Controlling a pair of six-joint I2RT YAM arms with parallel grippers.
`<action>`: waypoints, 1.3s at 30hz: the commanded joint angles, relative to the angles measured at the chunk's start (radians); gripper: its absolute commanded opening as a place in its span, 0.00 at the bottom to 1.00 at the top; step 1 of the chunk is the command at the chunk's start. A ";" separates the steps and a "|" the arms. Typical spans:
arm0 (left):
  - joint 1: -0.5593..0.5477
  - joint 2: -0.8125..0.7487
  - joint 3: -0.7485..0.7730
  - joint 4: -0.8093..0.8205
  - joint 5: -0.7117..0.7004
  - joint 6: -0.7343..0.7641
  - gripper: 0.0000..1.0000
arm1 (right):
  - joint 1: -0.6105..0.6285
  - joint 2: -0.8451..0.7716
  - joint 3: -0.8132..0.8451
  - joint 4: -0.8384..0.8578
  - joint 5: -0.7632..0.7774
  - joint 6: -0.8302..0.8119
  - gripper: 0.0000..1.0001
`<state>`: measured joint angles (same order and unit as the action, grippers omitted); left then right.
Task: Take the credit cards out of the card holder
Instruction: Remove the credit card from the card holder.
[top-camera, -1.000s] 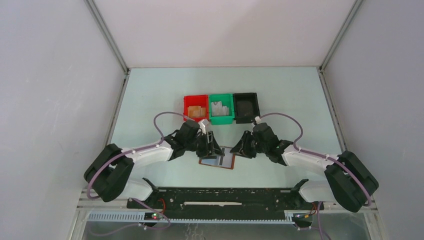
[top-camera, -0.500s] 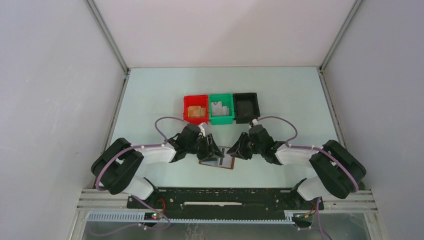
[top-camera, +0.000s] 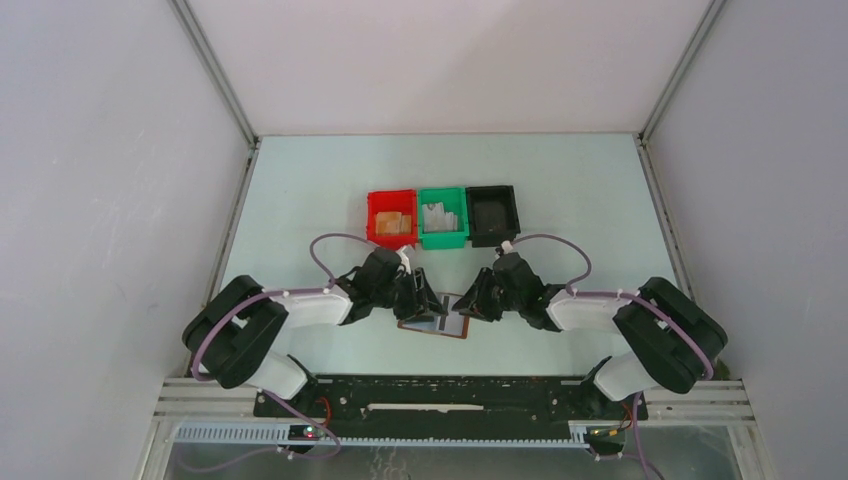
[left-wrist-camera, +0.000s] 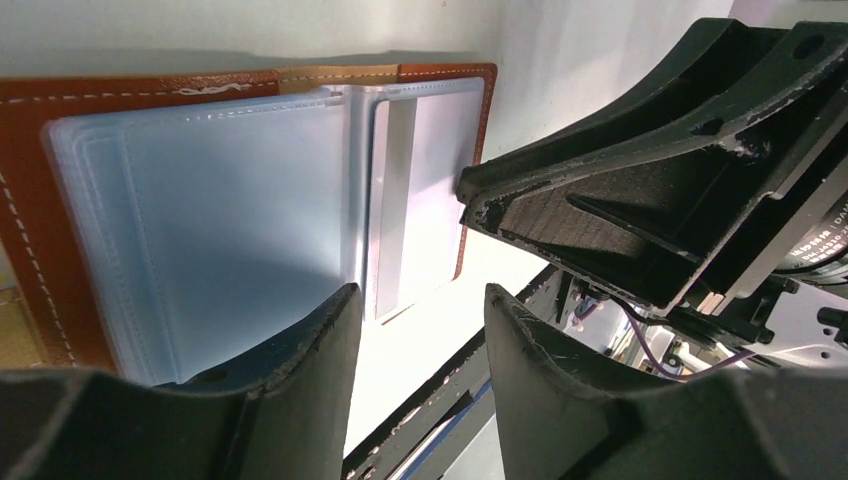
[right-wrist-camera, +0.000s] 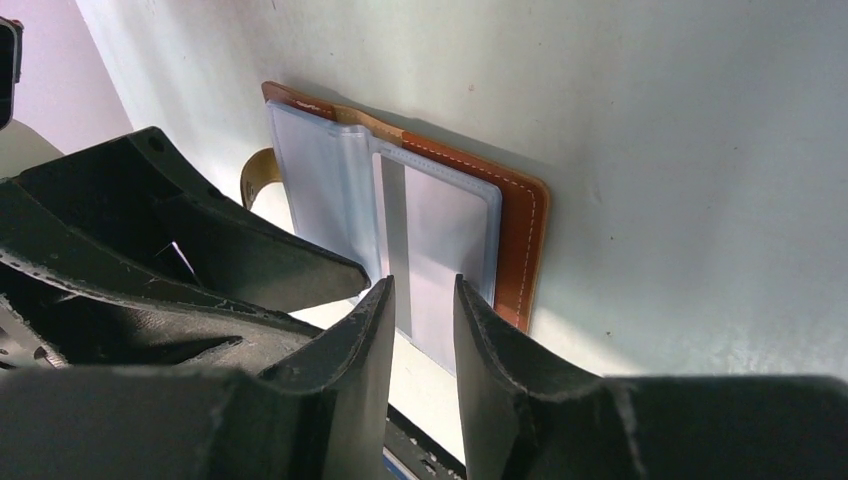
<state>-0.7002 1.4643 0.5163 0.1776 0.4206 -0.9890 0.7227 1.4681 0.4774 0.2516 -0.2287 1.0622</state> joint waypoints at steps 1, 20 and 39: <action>0.000 0.014 0.014 0.014 -0.007 0.023 0.53 | 0.015 -0.027 -0.005 -0.007 0.046 0.004 0.36; -0.001 0.030 0.027 0.000 -0.011 0.036 0.53 | 0.033 -0.040 -0.046 0.006 0.074 0.020 0.36; 0.000 0.040 0.033 0.008 -0.007 0.049 0.49 | 0.047 0.028 -0.046 0.090 0.040 0.043 0.36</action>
<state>-0.7002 1.4994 0.5182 0.1776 0.4244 -0.9726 0.7551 1.4727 0.4393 0.3225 -0.1905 1.0958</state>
